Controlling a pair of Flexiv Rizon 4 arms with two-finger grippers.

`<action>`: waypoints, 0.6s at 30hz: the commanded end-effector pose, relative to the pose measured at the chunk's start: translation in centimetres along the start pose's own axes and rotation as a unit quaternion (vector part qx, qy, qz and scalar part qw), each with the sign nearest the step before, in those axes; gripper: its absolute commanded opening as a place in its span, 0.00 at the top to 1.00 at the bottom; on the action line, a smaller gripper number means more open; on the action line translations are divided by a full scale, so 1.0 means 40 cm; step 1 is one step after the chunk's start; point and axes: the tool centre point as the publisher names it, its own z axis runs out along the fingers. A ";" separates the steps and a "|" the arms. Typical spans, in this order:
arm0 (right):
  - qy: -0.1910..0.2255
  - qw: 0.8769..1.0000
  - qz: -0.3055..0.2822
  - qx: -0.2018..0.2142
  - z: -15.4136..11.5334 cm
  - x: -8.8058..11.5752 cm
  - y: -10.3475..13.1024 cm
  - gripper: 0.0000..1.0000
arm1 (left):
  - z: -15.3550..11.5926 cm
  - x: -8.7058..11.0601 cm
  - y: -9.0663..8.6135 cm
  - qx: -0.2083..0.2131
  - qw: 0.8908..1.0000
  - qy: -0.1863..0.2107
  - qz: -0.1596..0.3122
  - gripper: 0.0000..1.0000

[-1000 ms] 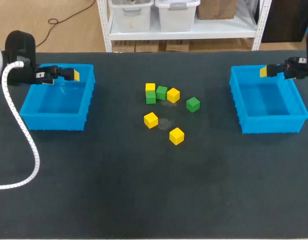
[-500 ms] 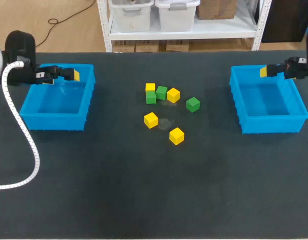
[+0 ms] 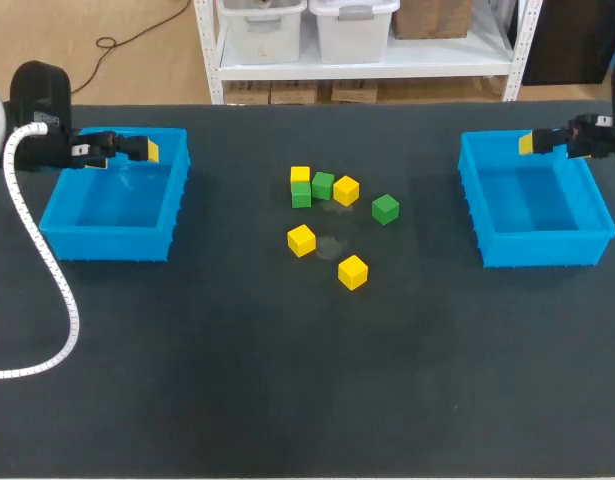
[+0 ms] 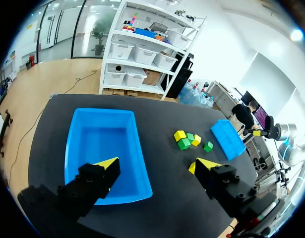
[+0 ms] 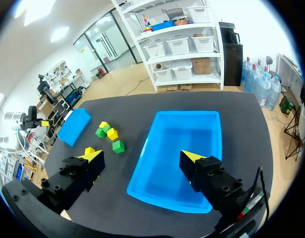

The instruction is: Put the green cubes in the right bin and the yellow cubes in the left bin.

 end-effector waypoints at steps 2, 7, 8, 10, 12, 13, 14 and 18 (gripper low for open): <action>0.000 1.000 0.000 0.001 -0.001 0.000 0.001 0.00 | 0.000 0.003 0.006 0.006 1.000 -0.003 0.001 0.00; 0.000 1.000 0.000 0.001 -0.001 0.000 0.001 0.00 | 0.000 0.003 0.006 0.006 1.000 -0.003 0.001 0.00; 0.000 1.000 0.000 0.001 -0.001 0.000 0.001 0.00 | 0.000 0.003 0.006 0.006 1.000 -0.003 0.001 0.00; 0.000 1.000 0.000 0.001 -0.001 0.000 0.001 0.00 | 0.000 0.003 0.006 0.006 1.000 -0.003 0.001 0.00; 0.000 1.000 0.000 0.001 -0.001 0.000 0.001 0.00 | 0.000 0.003 0.006 0.006 1.000 -0.003 0.001 0.00; 0.000 1.000 0.000 0.001 -0.001 0.000 0.001 0.00 | 0.000 0.003 0.006 0.006 1.000 -0.003 0.001 0.00; 0.000 1.000 0.000 0.001 -0.001 0.000 0.001 0.00 | 0.000 0.003 0.006 0.006 1.000 -0.003 0.001 0.00; 0.019 0.999 -0.022 0.014 0.022 -0.022 0.016 0.00 | 0.000 0.003 0.006 0.006 1.000 -0.003 0.001 0.00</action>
